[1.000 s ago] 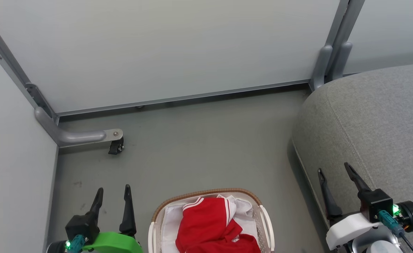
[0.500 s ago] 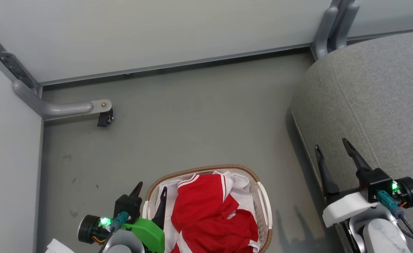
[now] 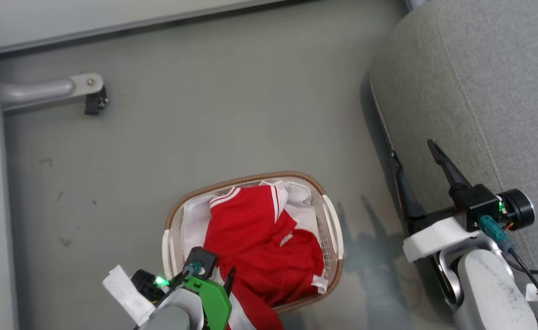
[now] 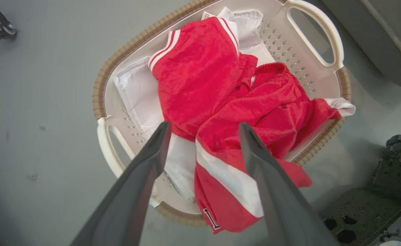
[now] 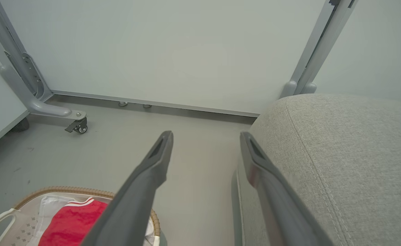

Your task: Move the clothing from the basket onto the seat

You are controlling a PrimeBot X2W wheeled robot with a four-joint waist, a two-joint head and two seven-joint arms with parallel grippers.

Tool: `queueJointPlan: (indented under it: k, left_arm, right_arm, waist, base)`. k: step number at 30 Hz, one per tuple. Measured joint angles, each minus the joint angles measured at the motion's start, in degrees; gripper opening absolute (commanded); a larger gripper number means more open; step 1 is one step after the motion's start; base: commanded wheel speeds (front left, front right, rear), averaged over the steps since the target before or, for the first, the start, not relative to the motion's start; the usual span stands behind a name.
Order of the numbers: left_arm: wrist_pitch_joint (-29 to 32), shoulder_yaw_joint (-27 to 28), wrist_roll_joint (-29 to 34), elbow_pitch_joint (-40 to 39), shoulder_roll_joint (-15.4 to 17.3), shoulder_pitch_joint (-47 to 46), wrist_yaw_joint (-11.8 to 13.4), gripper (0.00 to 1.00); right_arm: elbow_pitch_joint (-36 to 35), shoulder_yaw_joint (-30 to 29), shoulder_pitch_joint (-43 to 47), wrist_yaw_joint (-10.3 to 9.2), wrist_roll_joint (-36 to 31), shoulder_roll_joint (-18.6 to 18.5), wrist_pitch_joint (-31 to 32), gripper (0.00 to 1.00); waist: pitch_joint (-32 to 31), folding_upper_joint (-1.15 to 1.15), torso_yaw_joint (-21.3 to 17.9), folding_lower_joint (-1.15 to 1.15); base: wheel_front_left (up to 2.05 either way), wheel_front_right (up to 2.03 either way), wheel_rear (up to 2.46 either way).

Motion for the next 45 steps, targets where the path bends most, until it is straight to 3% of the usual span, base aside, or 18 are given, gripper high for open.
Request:
queueJointPlan:
  k: [8, 19, 28, 29, 30, 31, 33, 34, 45]
  left_arm:
    - [1.3, -6.2, -6.1, 3.2, -0.1, -4.4, -0.1, 1.00]
    - [1.7, -7.5, -9.4, 9.8, 0.1, -9.2, -0.1, 1.00]
    - [4.7, -9.9, -12.2, 10.9, 0.5, -9.8, -0.1, 1.00]
    - [5.1, -10.2, -12.7, 10.9, 0.5, -9.8, -0.1, 0.84]
    - [5.4, -10.4, -13.1, 10.9, 0.6, -9.8, -0.1, 0.49]
    - [5.5, -10.6, -13.4, 10.9, 0.7, -9.8, -0.1, 0.44]
    - [5.5, -11.2, -13.9, 10.7, 1.1, -9.8, -0.1, 0.07]
    - [5.5, -11.5, -14.1, 10.7, 1.3, -9.8, -0.1, 0.00]
    - [1.7, -13.3, -18.9, 8.6, 1.7, -8.7, -0.1, 0.00]
  right_arm:
    - [-0.6, 1.9, -3.4, 0.00, 0.4, 0.0, 0.0, 1.00]
    - [-1.2, 4.3, -6.0, 0.00, 1.7, 0.0, 0.0, 1.00]
    - [-1.3, 5.4, -6.4, 0.00, 2.8, 0.0, 0.0, 1.00]
    - [-1.3, 5.5, -6.4, 0.00, 2.9, 0.0, 0.0, 1.00]
    - [-1.3, 5.6, -6.4, 0.00, 2.9, 0.0, 0.0, 1.00]
    - [-1.3, 5.7, -6.4, 0.00, 3.0, 0.0, 0.0, 1.00]
    - [-1.2, 5.9, -6.5, 0.00, 3.1, 0.0, 0.0, 1.00]
    - [-1.2, 5.9, -6.5, 0.00, 3.1, 0.0, 0.0, 1.00]
    - [-0.2, 5.5, -6.1, 0.00, 3.4, 0.0, 0.0, 1.00]
  waist:
    - [6.9, 0.00, -2.2, 0.00]
    - [14.9, 0.00, -5.2, 0.00]
    - [17.5, 0.00, -7.8, 0.00]
    - [17.6, 0.00, -8.1, 0.00]
    - [17.7, 0.00, -8.3, 0.00]
    - [17.8, 0.00, -8.4, 0.00]
    - [17.9, 0.00, -8.7, 0.00]
    - [17.9, 0.00, -8.8, 0.00]
    - [15.0, 0.00, -8.8, 0.00]
  base:
    - [0.00, 0.00, 0.00]
    - [0.00, 0.00, 0.00]
    - [0.00, 0.00, 0.00]
    - [0.00, 0.00, 0.00]
    - [0.00, 0.00, 0.00]
    - [0.00, 0.00, 0.00]
    - [0.00, 0.00, 0.00]
    - [0.00, 0.00, 0.00]
    - [0.00, 0.00, 0.00]
